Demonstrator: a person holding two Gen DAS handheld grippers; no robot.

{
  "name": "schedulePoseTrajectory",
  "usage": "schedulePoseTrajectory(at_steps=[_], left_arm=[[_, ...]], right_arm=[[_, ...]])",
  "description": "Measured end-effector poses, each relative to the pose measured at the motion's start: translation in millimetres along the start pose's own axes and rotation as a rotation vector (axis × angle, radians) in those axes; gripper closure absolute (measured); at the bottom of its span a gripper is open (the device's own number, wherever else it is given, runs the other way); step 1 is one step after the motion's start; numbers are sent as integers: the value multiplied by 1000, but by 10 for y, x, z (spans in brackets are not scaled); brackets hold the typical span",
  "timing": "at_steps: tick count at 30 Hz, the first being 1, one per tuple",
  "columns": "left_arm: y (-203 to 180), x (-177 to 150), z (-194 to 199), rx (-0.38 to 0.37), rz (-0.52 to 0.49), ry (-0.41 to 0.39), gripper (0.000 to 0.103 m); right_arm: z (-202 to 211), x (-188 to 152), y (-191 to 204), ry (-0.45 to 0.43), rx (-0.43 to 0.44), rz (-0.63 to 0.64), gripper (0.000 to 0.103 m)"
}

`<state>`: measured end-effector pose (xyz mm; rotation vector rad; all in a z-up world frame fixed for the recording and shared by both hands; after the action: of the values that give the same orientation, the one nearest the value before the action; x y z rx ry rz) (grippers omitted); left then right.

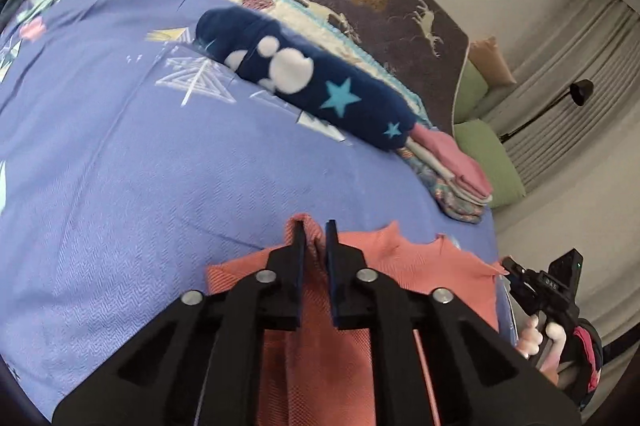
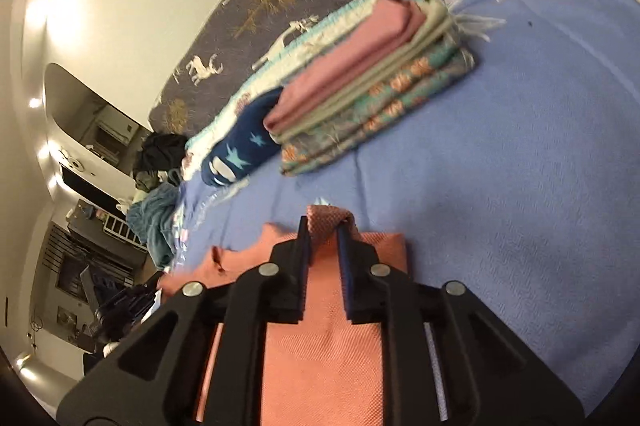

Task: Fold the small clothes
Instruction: 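Lower the folded hem onto the sweatshirt with both tools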

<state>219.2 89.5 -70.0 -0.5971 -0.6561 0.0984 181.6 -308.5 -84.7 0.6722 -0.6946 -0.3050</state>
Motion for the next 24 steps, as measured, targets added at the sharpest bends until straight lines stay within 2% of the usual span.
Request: schedulePoseTrajectory(at_steps=[1,2,3,4,8,10,14,15,16,17,18,21,24], left_arm=[[-1,-22,21,16,-16,-8,77],[1,-45,56,44,-44,-26,74],[24,-54,84,55,-52,-31,66],[43,-57,110,61,-53,-34,63],[95,-63,186,76,-80,-33,61],[102,-74,109,68,-97,6,59],[104,-81,-161,69,-123,77,60],[92,-74,-225,58,-134,86,80],[84,-64,-252,45,-136,86,101],[77,-50,-248,29,-125,78,102],[49,-26,-173,0,-113,42,102],[-126,13,134,-60,-161,-64,101],[-219,92,246,-27,-210,-99,101]], right_arm=[[3,-34,15,-1,-7,27,79],[20,-68,13,-6,-20,51,72],[35,-83,18,-12,-36,73,70],[51,-89,23,-17,-50,92,69],[90,-60,41,-31,-74,146,60],[23,-53,48,-10,-93,193,53],[-230,-22,54,45,-151,270,52],[-282,-10,52,52,-165,280,52],[-315,-1,53,56,-172,287,58],[-356,26,64,54,-179,299,89],[-355,47,82,45,-179,301,101],[-107,82,213,-62,-119,310,101],[45,150,319,-127,-89,330,101]])
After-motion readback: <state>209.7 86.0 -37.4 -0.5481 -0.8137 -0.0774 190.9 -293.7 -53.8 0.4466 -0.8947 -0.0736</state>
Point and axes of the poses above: each gripper's, at about its wrist camera, not at the fingertips, and z roughly against the way its jaws point, y to its left, x to its top, the point moved 3 cm from there along -z, roughly the way its jaws point
